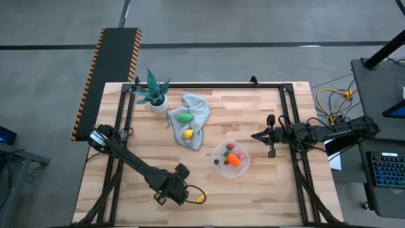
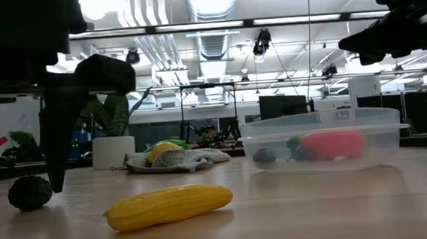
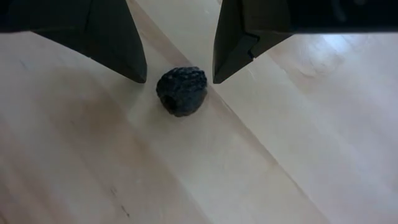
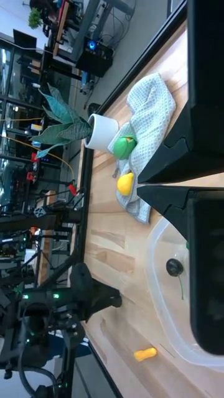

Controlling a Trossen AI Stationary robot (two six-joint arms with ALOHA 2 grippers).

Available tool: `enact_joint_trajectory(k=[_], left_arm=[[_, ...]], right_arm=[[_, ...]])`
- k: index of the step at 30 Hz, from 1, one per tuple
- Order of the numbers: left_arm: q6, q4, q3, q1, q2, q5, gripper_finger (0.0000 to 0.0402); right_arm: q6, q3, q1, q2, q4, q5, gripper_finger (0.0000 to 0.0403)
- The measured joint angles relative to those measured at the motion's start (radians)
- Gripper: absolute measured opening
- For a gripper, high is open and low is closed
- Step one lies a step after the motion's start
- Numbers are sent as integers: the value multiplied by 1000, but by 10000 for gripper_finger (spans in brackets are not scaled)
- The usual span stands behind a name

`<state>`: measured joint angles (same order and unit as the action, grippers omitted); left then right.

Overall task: Pick and placing Produce into tupperware
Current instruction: Put the blackberry into the transparent bin

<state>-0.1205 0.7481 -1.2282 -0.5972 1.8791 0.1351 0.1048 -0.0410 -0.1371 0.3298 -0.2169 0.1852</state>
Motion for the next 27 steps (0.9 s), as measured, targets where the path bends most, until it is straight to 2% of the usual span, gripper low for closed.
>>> enact_joint_trajectory(k=[7, 27], left_arm=[[-100, -41, -1, 1, 3, 0, 171], [-183, -58, 7, 10, 3, 4, 168]], right_arm=[[0, 0, 0, 0, 0, 0, 9], [3, 0, 0, 0, 0, 0, 9]])
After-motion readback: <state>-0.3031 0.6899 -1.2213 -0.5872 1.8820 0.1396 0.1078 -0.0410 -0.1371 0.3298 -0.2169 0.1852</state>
